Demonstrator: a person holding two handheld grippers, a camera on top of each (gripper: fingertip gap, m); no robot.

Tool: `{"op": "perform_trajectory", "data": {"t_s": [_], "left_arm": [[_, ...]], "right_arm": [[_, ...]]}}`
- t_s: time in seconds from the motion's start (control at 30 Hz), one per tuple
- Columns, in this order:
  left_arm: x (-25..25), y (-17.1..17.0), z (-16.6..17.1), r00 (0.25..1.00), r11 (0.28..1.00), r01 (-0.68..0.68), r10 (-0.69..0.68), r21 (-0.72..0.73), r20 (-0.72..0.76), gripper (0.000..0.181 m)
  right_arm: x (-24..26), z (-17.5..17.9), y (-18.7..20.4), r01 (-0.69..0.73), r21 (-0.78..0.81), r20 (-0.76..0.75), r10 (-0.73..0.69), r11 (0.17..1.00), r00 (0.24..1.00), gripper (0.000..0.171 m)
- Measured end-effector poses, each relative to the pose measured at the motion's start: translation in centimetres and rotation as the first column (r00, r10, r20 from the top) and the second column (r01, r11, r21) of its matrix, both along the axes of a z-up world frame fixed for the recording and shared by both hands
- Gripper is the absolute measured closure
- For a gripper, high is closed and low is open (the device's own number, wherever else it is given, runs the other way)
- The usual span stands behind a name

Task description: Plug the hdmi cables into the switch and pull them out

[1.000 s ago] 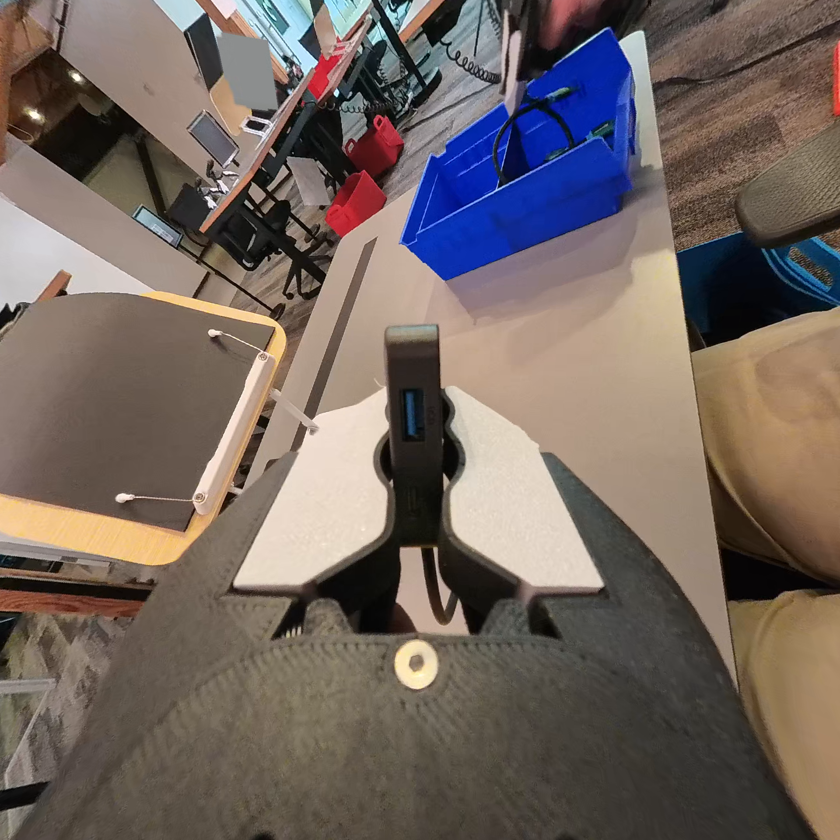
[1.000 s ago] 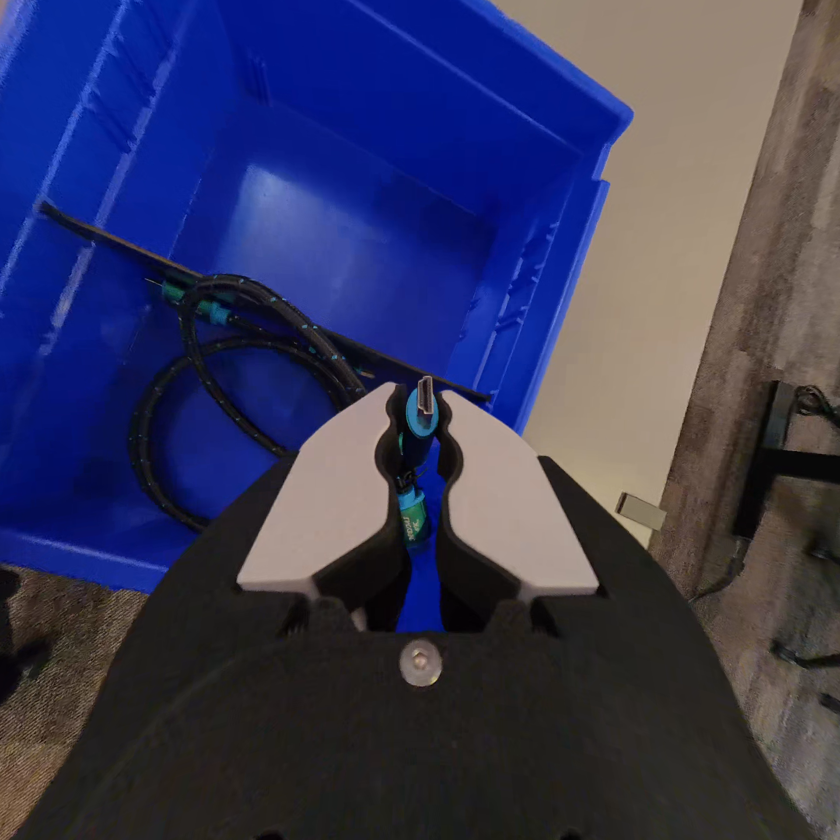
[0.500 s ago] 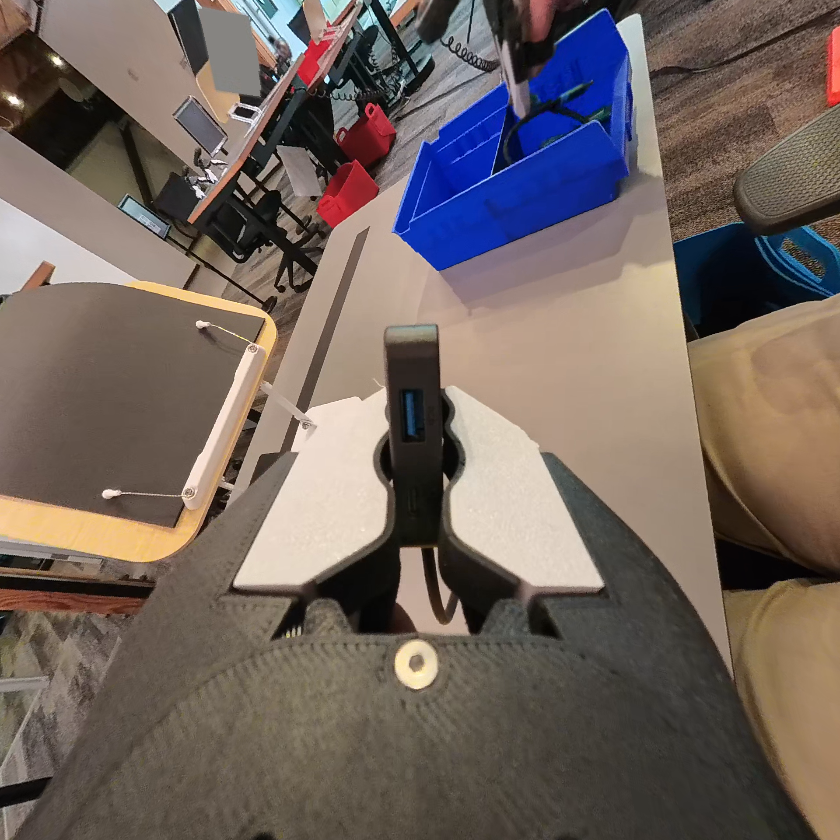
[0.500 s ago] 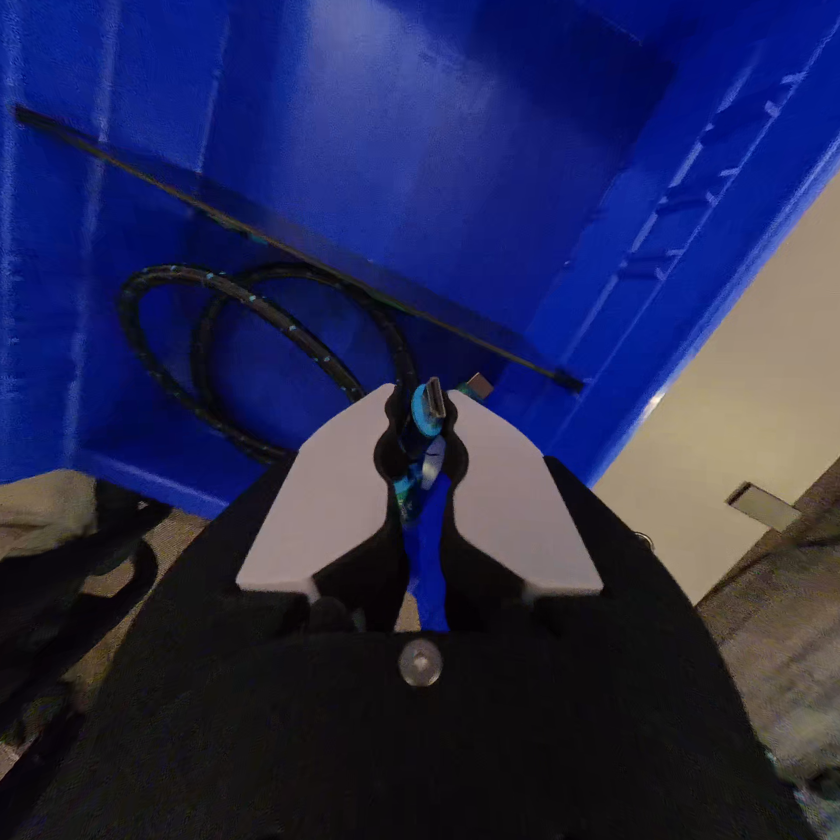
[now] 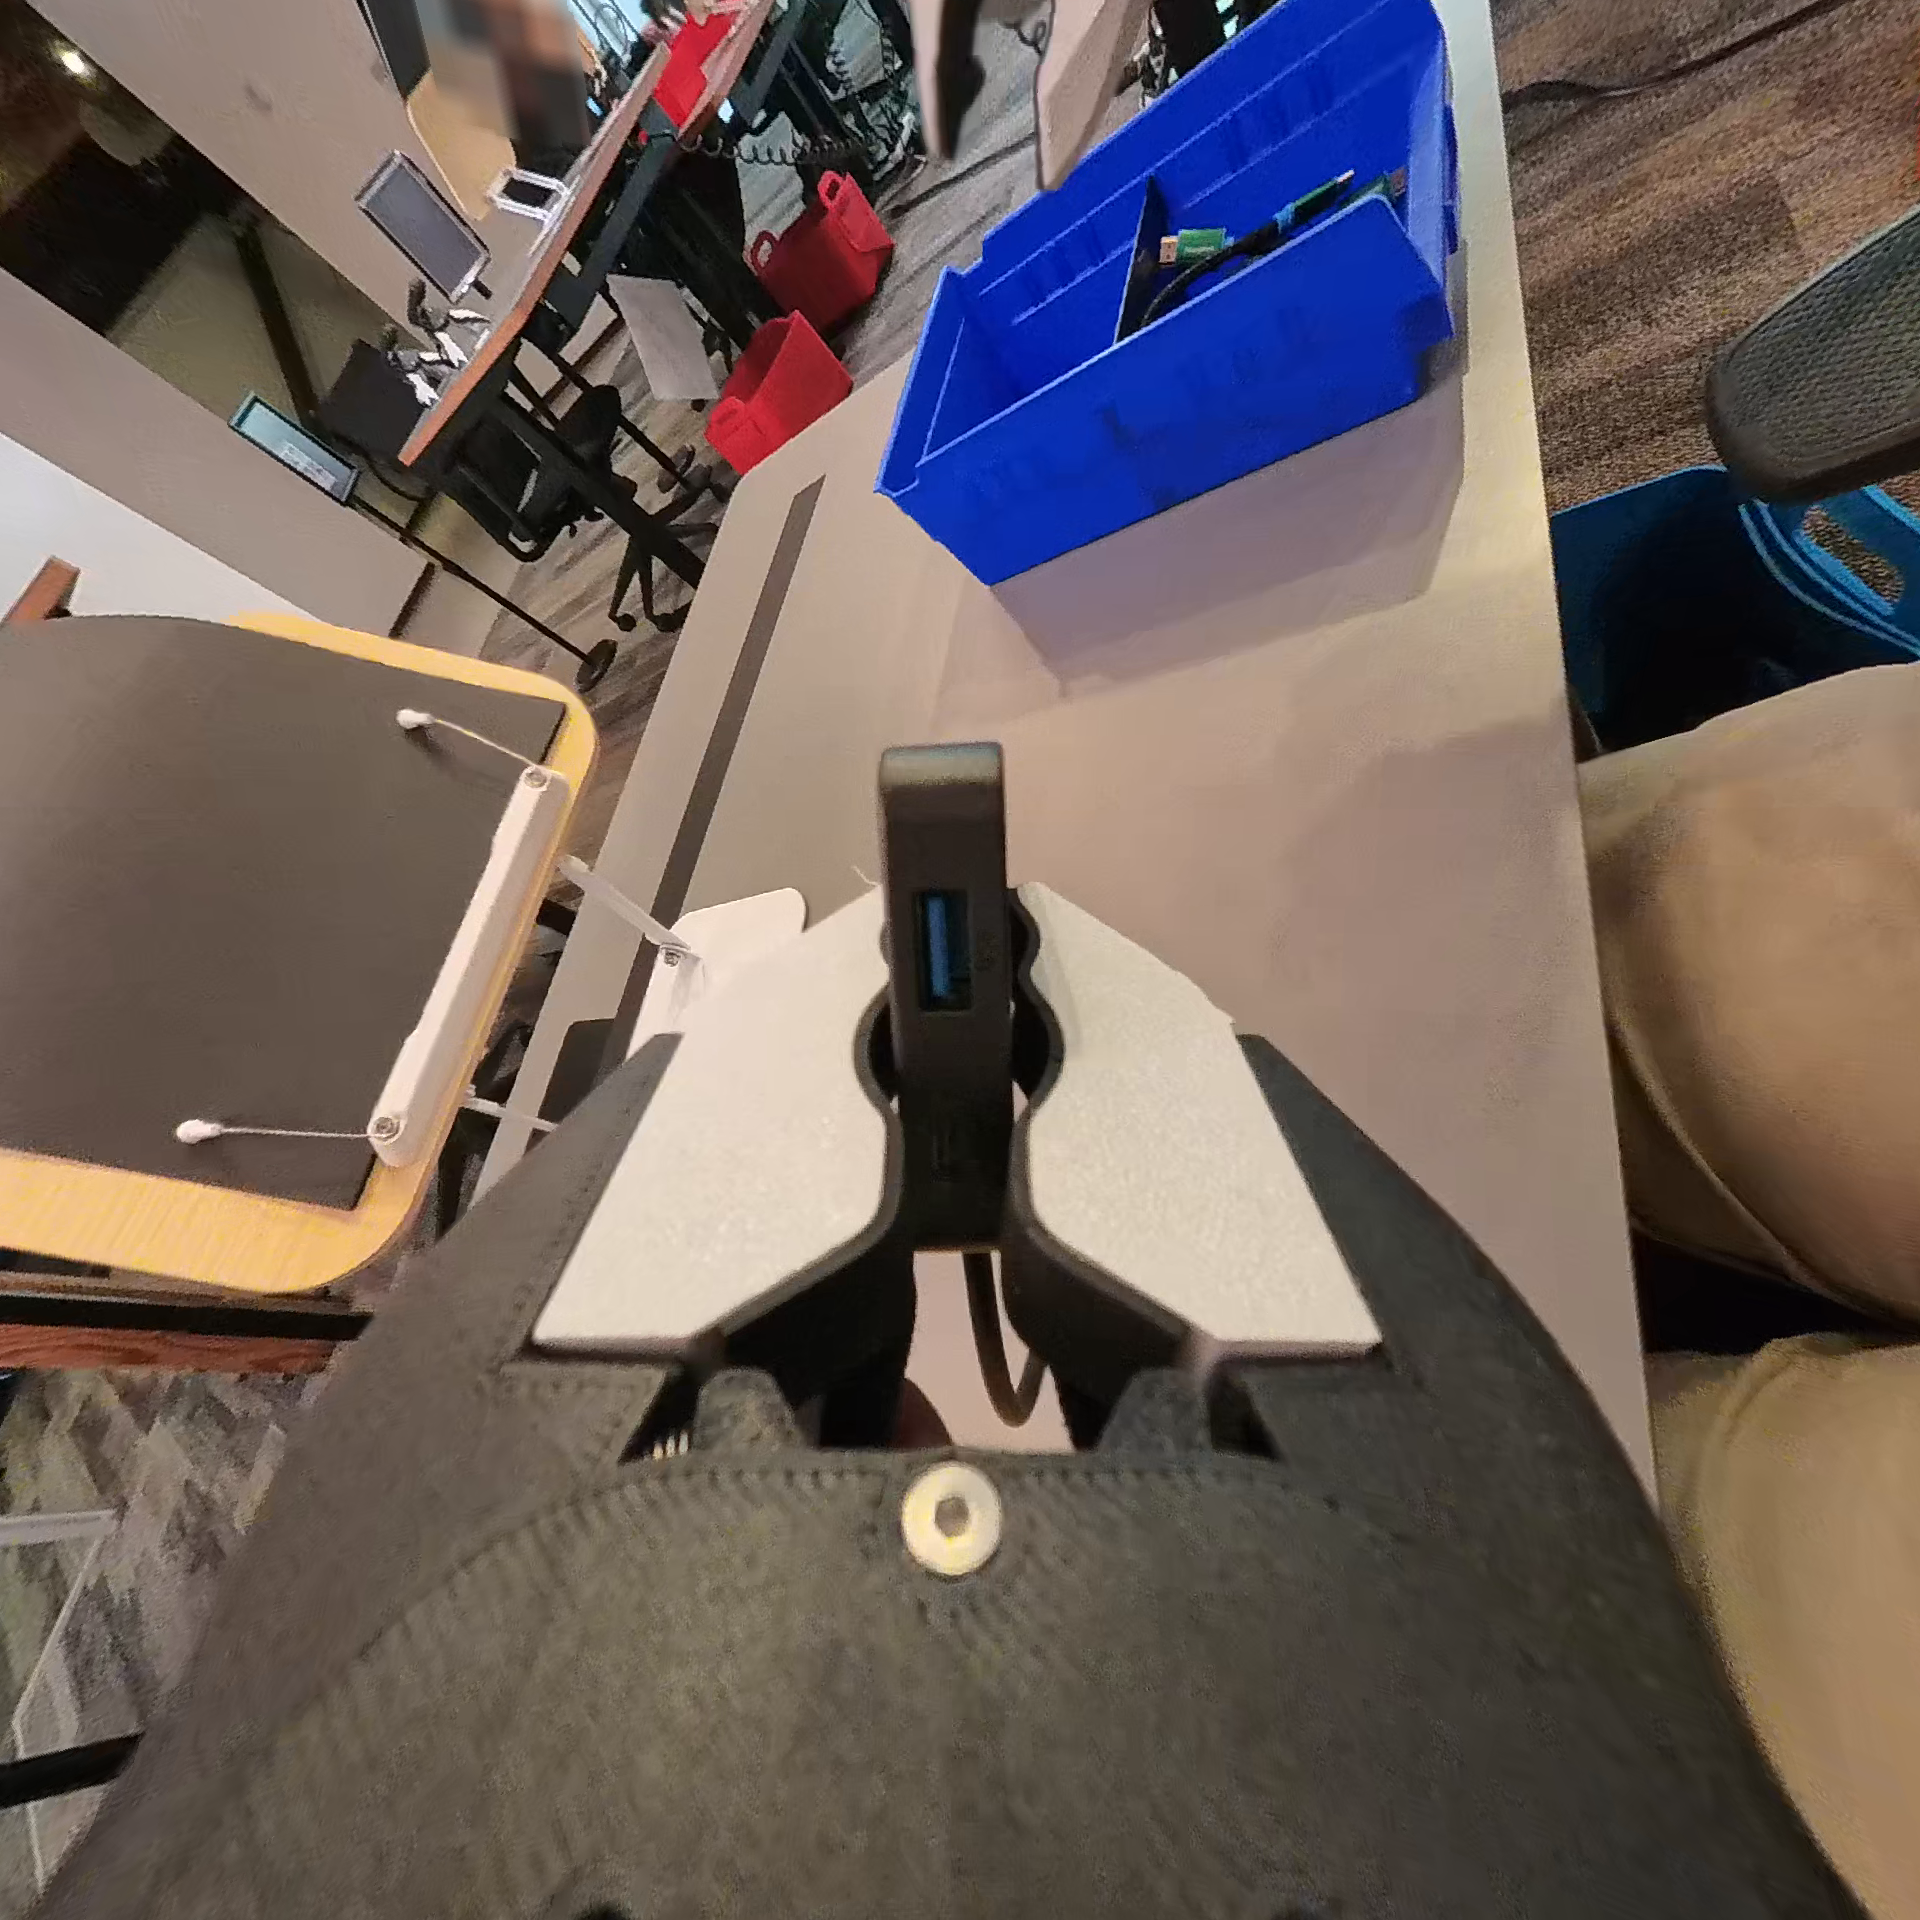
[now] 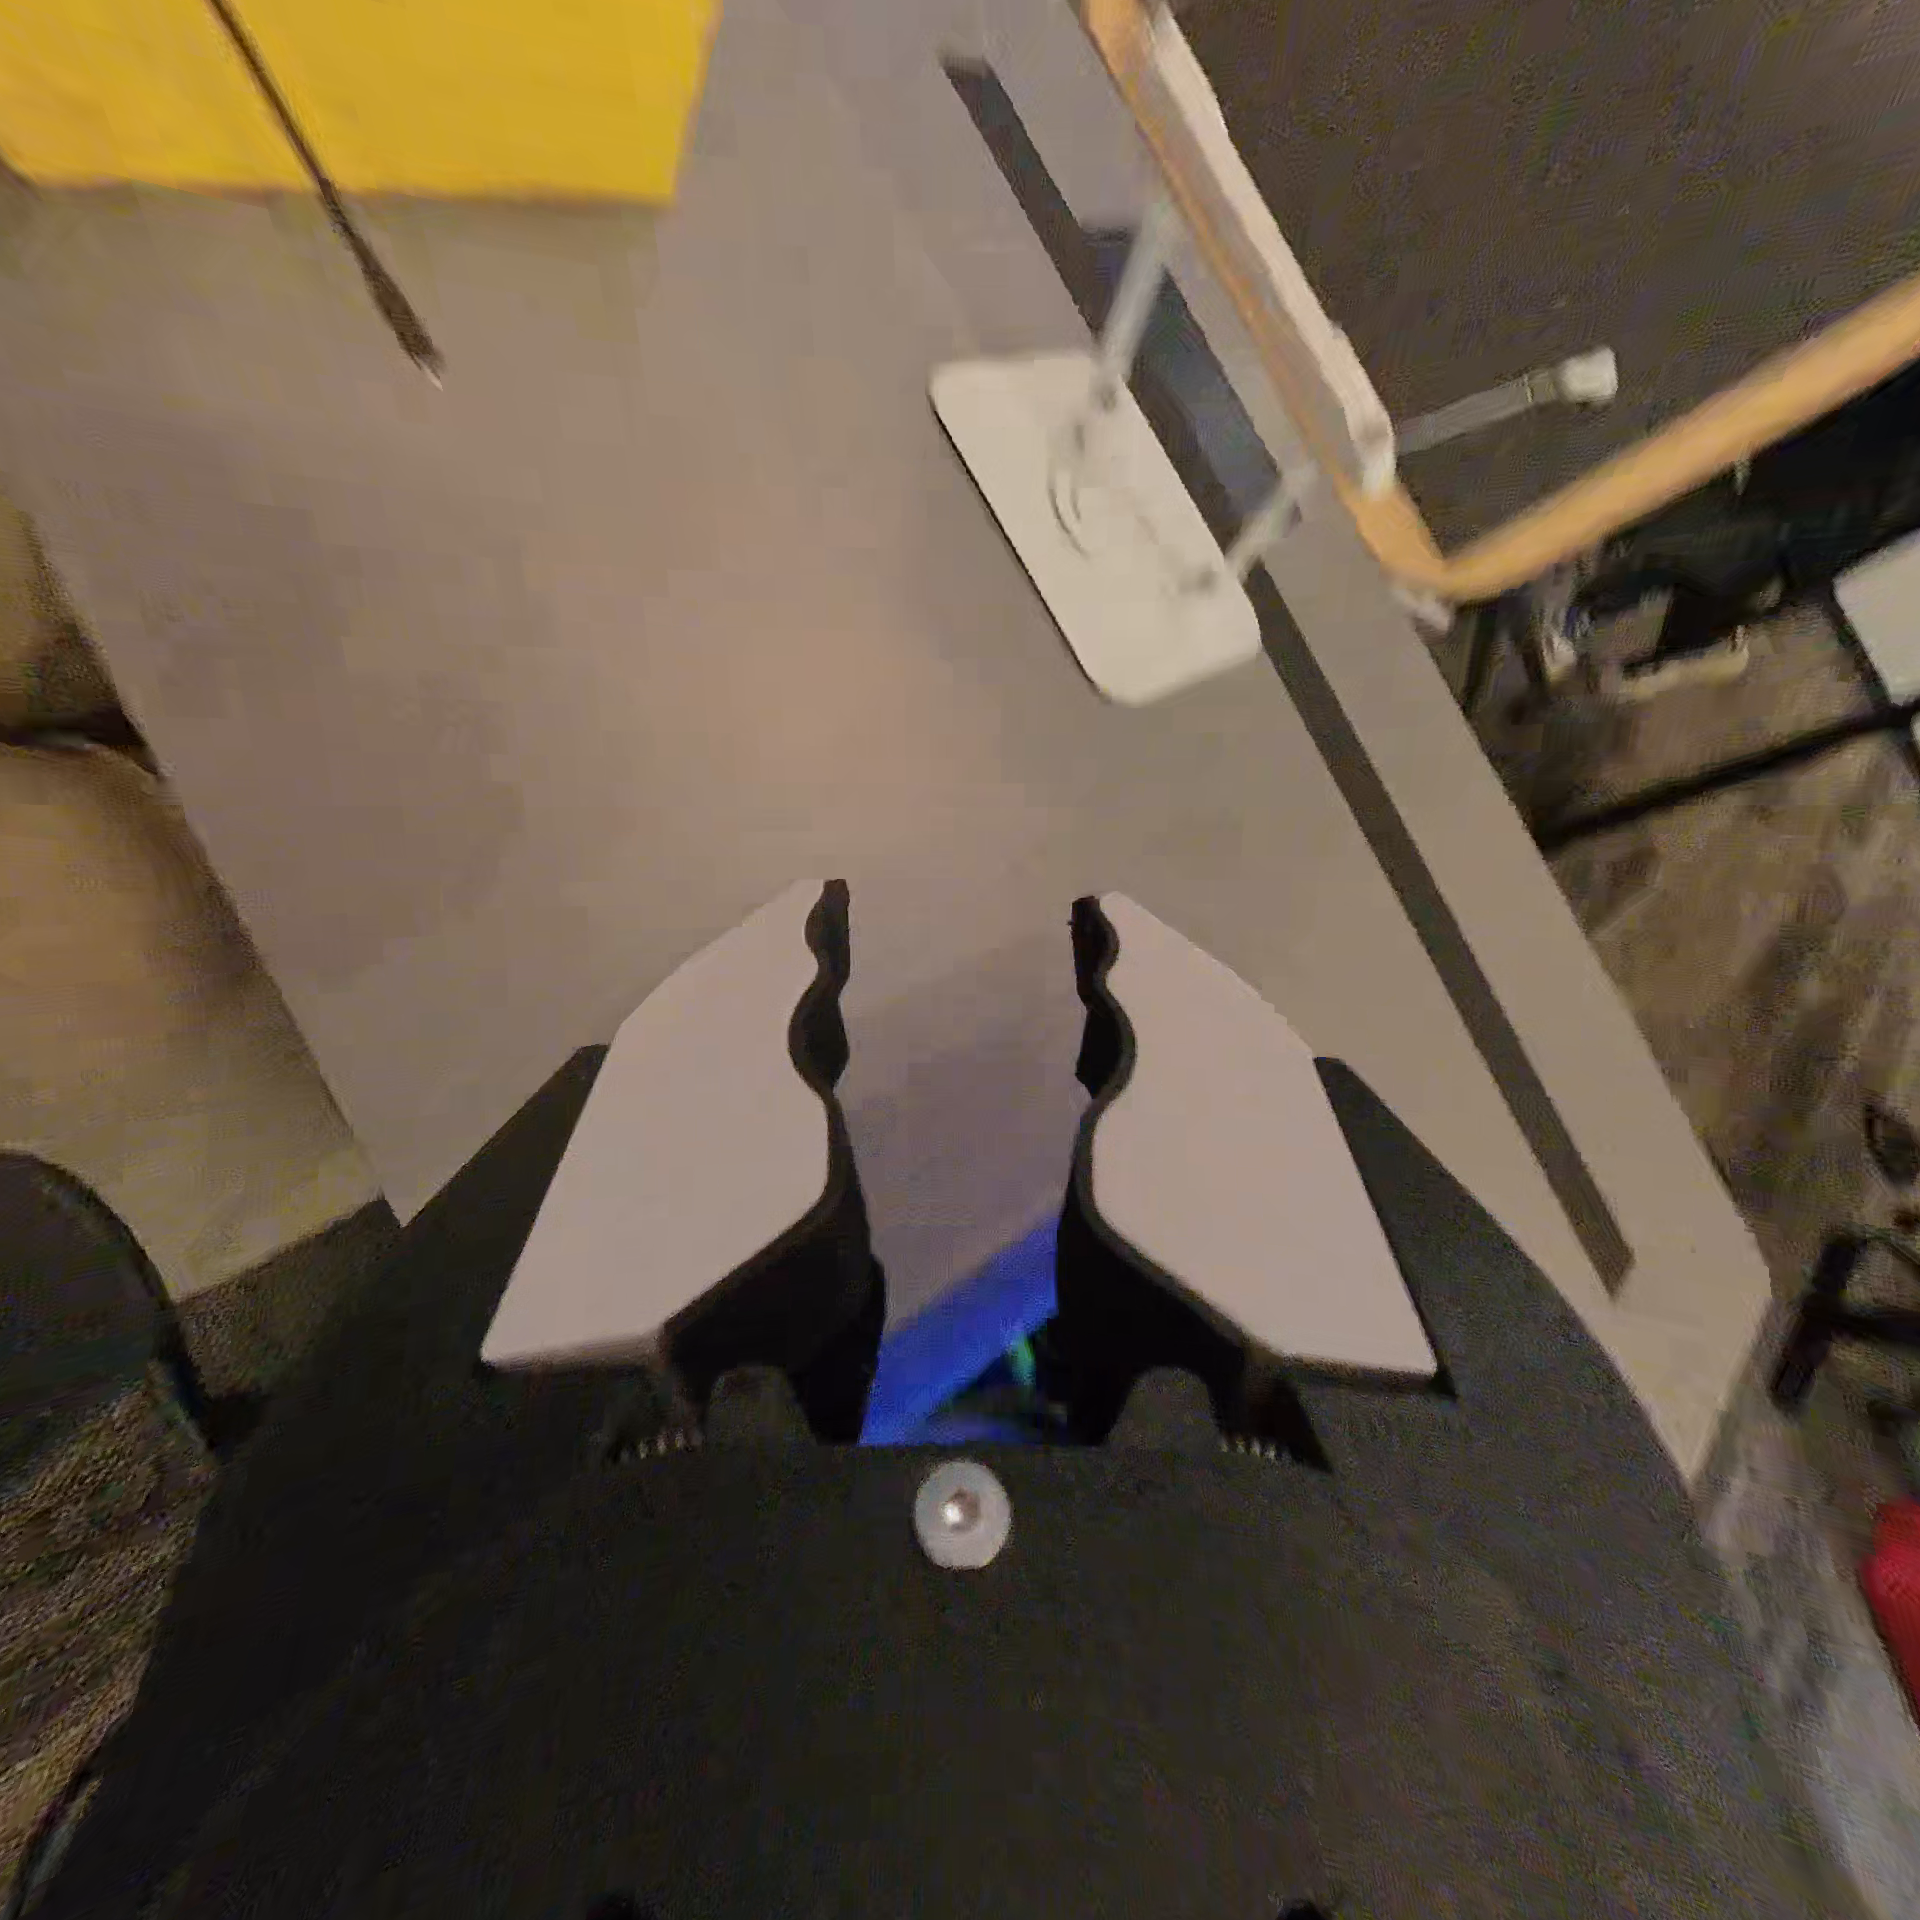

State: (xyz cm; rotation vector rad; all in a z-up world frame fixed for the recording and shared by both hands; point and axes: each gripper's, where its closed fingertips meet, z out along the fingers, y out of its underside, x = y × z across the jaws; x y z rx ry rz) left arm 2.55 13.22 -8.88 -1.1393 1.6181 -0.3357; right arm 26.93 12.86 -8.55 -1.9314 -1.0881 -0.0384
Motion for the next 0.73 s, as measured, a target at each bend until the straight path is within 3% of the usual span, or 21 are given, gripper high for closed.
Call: {"op": "perform_trajectory", "data": {"t_s": [0.17,0.3,0.47,0.73], "left_arm": [[0.9,-1.0,-1.0,0.999,1.000,0.020,-0.020,0.001,-0.031,0.167],[1.7,-2.2,-1.2,0.998,0.998,0.060,-0.060,-0.003,-0.034,0.167],[2.1,-2.8,-1.8,0.995,0.997,0.076,-0.075,0.016,-0.067,0.167],[1.3,-1.6,-1.5,0.996,0.997,0.024,-0.018,0.068,-0.082,0.162]], "right_arm": [[-16.2,1.6,-2.9,-0.404,0.179,0.005,0.410,0.897,0.912,0.132],[-23.2,1.2,-3.7,-0.537,0.247,0.075,0.537,0.806,0.840,0.138],[-26.5,-0.1,-3.7,-0.616,0.245,0.112,0.610,0.748,0.785,0.157],[-25.1,1.5,-4.0,-0.598,0.271,0.047,0.610,0.755,0.791,0.158]]}}
